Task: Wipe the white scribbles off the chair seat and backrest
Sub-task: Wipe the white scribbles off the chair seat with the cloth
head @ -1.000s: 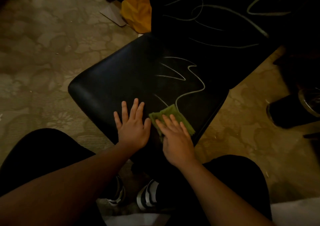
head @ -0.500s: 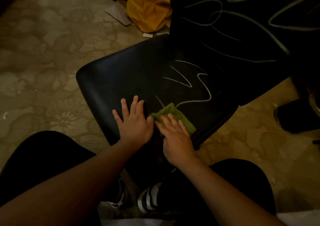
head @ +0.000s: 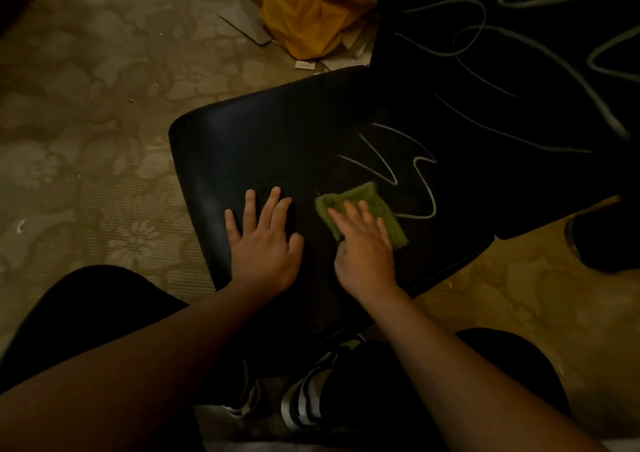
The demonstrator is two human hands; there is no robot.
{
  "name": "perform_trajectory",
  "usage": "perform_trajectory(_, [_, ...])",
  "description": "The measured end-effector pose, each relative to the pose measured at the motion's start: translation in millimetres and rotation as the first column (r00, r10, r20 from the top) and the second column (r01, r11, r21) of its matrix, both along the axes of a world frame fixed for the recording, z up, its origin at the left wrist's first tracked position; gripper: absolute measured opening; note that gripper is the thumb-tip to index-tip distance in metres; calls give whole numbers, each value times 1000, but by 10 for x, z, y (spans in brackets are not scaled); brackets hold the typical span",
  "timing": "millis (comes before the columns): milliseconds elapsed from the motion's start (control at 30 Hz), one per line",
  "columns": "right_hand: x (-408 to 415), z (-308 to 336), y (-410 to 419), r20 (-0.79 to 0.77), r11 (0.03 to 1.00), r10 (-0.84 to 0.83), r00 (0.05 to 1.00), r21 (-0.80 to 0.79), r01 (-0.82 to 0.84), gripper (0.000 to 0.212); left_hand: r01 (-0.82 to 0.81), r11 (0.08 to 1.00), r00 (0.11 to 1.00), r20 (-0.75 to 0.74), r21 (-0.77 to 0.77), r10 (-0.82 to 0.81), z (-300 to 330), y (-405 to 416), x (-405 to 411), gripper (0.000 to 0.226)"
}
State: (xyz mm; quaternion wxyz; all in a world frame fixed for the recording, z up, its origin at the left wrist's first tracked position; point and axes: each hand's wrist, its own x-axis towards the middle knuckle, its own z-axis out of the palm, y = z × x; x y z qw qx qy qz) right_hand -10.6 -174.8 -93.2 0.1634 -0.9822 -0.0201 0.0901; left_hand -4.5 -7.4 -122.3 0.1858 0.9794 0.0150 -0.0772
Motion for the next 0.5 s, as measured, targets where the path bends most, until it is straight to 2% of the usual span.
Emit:
perform_trajectory(100, [30, 10, 209, -29, 964, 265, 964, 41, -264, 64, 40, 999, 999, 29, 3, -40, -44, 87, 3, 65])
perform_trajectory(200, [143, -19, 219, 2, 952, 303, 953, 34, -303, 61, 71, 997, 997, 36, -1, -71, -81, 182, 52, 68])
perform_trajectory(267, [284, -44, 192, 14, 971, 239, 971, 13, -239, 61, 80, 997, 996, 37, -9, -79, -96, 261, 109, 67])
perform_trajectory(333, [424, -56, 74, 23, 996, 91, 996, -8, -91, 63, 99, 995, 995, 28, -12, -98, -81, 265, 141, 65])
perform_trajectory(433, [620, -92, -27, 41, 995, -91, 995, -29, 92, 63, 102, 995, 995, 14, -13, -102, -50, 312, 185, 63])
perform_trajectory(500, [670, -102, -26, 42, 987, -148, 988, -56, 151, 65, 112, 994, 994, 16, -16, -112, -29, 330, 228, 64])
